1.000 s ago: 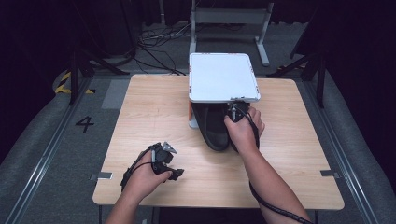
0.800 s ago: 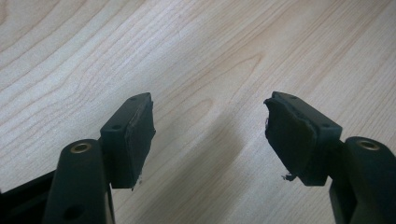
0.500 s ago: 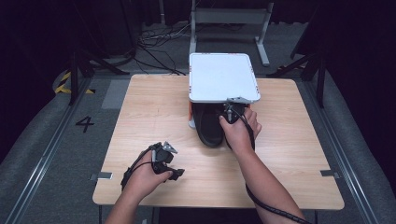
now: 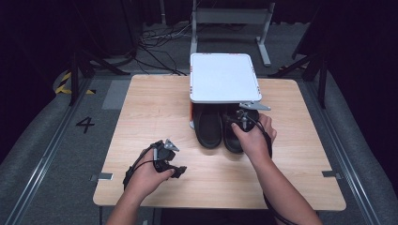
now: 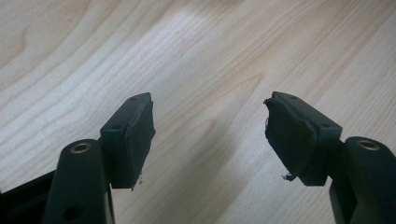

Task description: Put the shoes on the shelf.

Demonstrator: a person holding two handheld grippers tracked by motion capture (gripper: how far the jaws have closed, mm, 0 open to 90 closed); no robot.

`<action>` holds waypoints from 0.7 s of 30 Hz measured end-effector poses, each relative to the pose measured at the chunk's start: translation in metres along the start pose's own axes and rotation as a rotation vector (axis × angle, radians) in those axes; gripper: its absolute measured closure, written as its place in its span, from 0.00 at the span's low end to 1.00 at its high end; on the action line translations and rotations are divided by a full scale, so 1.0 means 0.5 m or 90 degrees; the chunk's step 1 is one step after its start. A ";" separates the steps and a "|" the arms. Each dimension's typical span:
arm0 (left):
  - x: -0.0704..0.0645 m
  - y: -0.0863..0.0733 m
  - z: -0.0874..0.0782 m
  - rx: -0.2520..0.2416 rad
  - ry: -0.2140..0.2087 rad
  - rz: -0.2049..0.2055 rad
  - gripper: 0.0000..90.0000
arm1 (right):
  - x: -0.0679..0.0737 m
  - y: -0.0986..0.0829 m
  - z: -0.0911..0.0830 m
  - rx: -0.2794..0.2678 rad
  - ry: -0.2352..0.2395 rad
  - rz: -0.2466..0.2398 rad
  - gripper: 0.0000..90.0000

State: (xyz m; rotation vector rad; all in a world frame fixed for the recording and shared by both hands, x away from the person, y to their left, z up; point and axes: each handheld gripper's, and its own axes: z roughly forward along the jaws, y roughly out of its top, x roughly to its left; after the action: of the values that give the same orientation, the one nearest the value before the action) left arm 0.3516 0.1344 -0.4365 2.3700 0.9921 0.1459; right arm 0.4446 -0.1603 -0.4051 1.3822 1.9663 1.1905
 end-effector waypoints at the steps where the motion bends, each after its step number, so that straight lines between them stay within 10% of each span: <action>1: 0.000 0.000 0.000 0.000 0.000 0.000 0.37 | -0.004 -0.004 -0.009 0.002 -0.001 -0.009 0.47; 21: -0.047 0.064 0.061 0.010 -0.019 0.031 0.51 | -0.044 -0.132 -0.143 0.127 0.078 -0.049 0.69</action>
State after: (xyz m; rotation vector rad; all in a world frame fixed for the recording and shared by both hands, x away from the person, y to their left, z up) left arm 0.3638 0.0861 -0.4425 2.4054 0.9249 0.1221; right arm 0.3648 -0.2165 -0.4257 1.3415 2.2550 1.0929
